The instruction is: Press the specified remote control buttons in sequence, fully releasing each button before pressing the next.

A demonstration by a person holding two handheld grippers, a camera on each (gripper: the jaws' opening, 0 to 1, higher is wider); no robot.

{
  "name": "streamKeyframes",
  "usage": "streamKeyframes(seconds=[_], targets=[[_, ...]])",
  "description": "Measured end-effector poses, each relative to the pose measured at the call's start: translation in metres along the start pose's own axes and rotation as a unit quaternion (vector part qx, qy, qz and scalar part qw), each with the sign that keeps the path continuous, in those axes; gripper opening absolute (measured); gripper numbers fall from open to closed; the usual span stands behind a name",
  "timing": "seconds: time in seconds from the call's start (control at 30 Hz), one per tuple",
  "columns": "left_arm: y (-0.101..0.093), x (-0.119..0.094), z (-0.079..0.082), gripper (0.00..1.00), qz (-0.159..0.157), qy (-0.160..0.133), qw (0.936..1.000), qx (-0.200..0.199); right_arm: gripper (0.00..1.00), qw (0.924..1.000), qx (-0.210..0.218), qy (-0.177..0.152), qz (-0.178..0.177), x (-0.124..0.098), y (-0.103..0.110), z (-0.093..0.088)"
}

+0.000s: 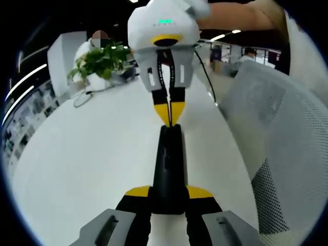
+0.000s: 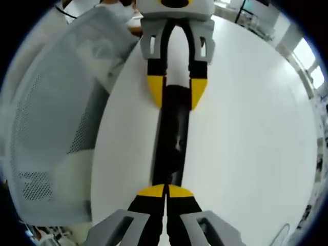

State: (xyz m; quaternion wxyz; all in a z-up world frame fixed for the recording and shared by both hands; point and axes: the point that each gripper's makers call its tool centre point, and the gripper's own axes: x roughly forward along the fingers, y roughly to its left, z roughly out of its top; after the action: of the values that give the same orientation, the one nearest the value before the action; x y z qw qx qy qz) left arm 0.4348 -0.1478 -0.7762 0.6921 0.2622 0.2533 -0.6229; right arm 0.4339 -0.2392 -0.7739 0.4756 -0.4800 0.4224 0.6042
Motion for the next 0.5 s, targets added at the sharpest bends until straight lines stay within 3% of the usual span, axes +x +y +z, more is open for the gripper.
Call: streamKeyframes(seconds=[0.5], targets=[[0.0006, 0.0006, -0.0016, 0.24, -0.002, 0.003, 1.0, 0.001, 0.0, 0.9999, 0.006, -0.007, -0.009, -0.003, -0.0034, -0.0049]])
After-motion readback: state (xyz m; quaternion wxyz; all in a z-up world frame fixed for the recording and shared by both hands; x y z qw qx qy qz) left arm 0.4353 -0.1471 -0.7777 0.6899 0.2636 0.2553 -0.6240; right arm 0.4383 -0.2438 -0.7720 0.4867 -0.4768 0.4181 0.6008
